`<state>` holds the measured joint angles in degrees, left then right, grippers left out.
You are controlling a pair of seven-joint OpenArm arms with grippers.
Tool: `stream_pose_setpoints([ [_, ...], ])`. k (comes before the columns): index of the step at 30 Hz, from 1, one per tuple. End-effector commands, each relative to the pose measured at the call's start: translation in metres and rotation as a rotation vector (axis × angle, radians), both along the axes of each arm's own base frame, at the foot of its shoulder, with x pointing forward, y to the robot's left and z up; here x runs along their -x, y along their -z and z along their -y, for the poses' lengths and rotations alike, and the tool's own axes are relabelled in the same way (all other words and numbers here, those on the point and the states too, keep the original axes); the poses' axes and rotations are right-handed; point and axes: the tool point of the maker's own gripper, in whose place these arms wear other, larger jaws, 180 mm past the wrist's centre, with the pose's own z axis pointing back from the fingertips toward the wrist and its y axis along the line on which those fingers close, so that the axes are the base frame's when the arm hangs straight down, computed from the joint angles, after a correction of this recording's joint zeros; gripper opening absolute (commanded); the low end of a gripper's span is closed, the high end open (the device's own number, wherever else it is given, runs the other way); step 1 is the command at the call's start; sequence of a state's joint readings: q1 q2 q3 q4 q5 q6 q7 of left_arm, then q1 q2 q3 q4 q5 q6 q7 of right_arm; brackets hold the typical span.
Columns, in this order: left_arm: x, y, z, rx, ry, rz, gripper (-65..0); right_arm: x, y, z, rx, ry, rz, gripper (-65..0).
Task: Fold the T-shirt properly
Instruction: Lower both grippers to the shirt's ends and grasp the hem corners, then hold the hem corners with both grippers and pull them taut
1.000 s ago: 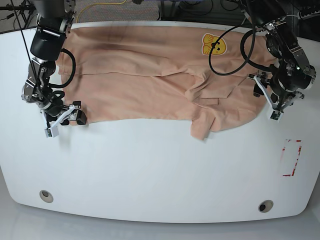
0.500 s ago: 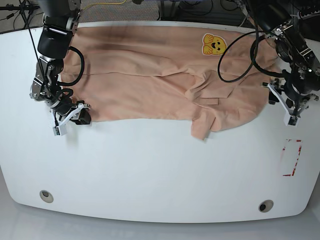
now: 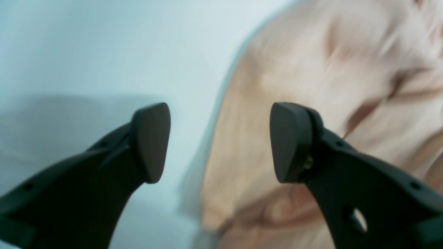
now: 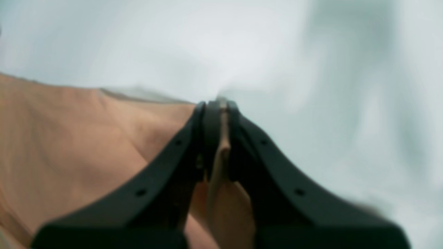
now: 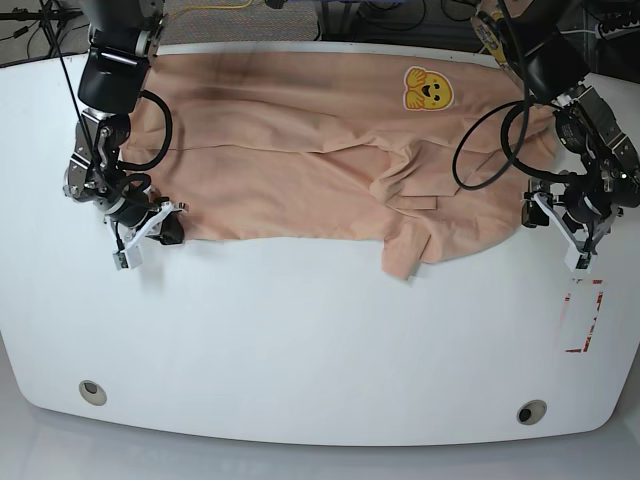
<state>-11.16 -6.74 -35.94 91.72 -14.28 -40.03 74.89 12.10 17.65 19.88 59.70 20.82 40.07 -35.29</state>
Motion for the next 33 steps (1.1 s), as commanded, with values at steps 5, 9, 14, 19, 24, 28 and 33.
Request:
stream_pose_setpoints([
  [5, -0.009, -0.012, -0.002, -0.009, 0.002, 0.042, -22.1, -0.004, -0.019, 0.01, 0.056, -0.013, 0.045, -41.2],
  [9, -0.008, -0.01, 0.0, -0.012, 0.014, 0.036, -22.1, 0.0, -0.02, 0.024, 0.095, -0.009, 0.036, -26.6],
  [14, -0.008, -0.009, 0.001, -0.013, 0.017, 0.032, -22.1, 0.004, -0.019, 0.035, 0.125, -0.008, 0.024, -18.4],
  [19, -0.002, -0.005, -0.001, -0.015, 0.015, 0.018, -22.1, 0.011, -0.014, 0.041, 0.14, -0.007, 0.004, -18.4],
  [24, -0.001, -0.004, -0.001, -0.015, 0.015, 0.017, -22.1, 0.018, -0.01, 0.043, 0.141, -0.007, -0.008, -18.5],
  [28, -0.001, -0.005, -0.002, -0.017, 0.015, 0.017, -22.1, 0.018, -0.009, 0.043, 0.139, -0.005, -0.009, -23.8],
  [33, -0.002, -0.005, -0.002, -0.017, 0.015, 0.018, -22.1, 0.014, -0.01, 0.042, 0.134, -0.001, -0.007, -29.5],
])
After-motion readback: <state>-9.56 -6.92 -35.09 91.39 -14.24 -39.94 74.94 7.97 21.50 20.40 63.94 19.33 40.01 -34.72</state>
